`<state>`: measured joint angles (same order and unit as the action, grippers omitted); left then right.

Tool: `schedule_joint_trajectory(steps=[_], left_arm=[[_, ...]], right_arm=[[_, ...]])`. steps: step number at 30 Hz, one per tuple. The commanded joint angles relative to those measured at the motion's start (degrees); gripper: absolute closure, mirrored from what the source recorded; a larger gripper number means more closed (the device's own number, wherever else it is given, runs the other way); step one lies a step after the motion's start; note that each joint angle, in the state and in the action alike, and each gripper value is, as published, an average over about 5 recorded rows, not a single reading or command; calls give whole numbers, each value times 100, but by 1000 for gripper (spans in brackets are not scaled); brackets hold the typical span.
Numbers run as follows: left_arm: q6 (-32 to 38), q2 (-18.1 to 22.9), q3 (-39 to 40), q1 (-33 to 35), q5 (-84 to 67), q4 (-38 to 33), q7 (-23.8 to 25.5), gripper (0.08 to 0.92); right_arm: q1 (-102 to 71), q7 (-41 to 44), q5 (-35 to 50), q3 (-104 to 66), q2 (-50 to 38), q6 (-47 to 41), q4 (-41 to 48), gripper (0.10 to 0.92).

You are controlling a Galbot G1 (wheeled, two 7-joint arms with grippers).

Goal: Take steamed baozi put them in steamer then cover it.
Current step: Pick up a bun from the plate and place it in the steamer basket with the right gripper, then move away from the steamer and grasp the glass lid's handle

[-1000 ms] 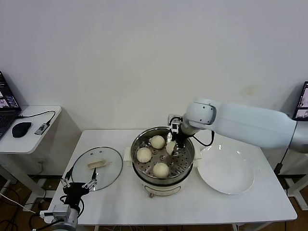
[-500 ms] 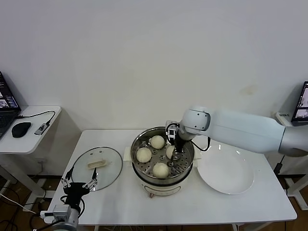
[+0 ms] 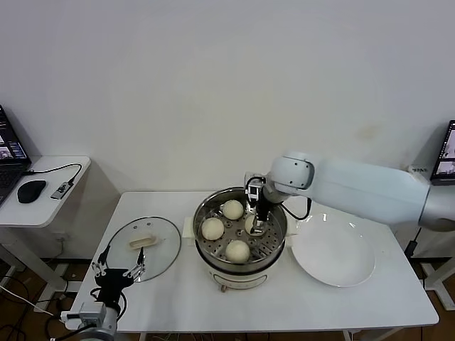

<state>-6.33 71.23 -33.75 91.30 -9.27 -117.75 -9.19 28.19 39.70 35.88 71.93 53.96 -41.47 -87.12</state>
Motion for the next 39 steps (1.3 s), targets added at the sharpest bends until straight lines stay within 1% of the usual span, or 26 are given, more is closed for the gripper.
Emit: schedule_joint_trajectory(steps=[1,5,8,11,15,17,19,22,26,30,33,35,39], left_arm=[[-4,7,26,-31,-6,26,3,177],[3,18,25,-42,-16,37,-8,177],[17,25,17,-31,-8,46,-27,177],[61,46,4,-16,21,70,-65,177],[265,92,-24,2,297,133,-131,177],[379,117,-18,15,483,156,-137,177],[454,144,11,23,623,176,-142,177],[539,189,84,26,867,209,-171,177],[562,241,168,1,1408,271,-296,177],[535,246,174,-85,2096,388,-347,177],[509,202,67,-212,2810,492,-308,177],[435,120,-50,-317,3340,562,-196,177],[404,-245,-280,-558,4743,863,16,177]], right_arm=[[-107,-636,-32,-712,-874,90,-971,203],[-1021,-1969,280,-1705,-1786,715,-1602,202],[-2471,-2956,312,-2860,-2439,1657,-1973,203],[-4194,-3505,-33,-4262,-2771,2528,-2177,203],[-6187,-3856,-458,-6073,-2663,3414,-2192,203],[-7123,-3895,-681,-7069,-2408,3747,-2155,203],[-7925,-3828,-1018,-8023,-1933,4111,-2076,203],[-8896,-3514,-1597,-9253,-1016,4640,-1964,203],[-9719,-2993,-2083,-10503,230,5027,-1998,203],[-10220,-2527,-2388,-11533,1373,5078,-2224,203],[-10551,-2371,-2593,-12032,1968,4929,-2480,203],[-10787,-2369,-2646,-12241,2169,4837,-2648,203],[-11232,-2584,-2648,-12528,2321,4825,-2872,203]])
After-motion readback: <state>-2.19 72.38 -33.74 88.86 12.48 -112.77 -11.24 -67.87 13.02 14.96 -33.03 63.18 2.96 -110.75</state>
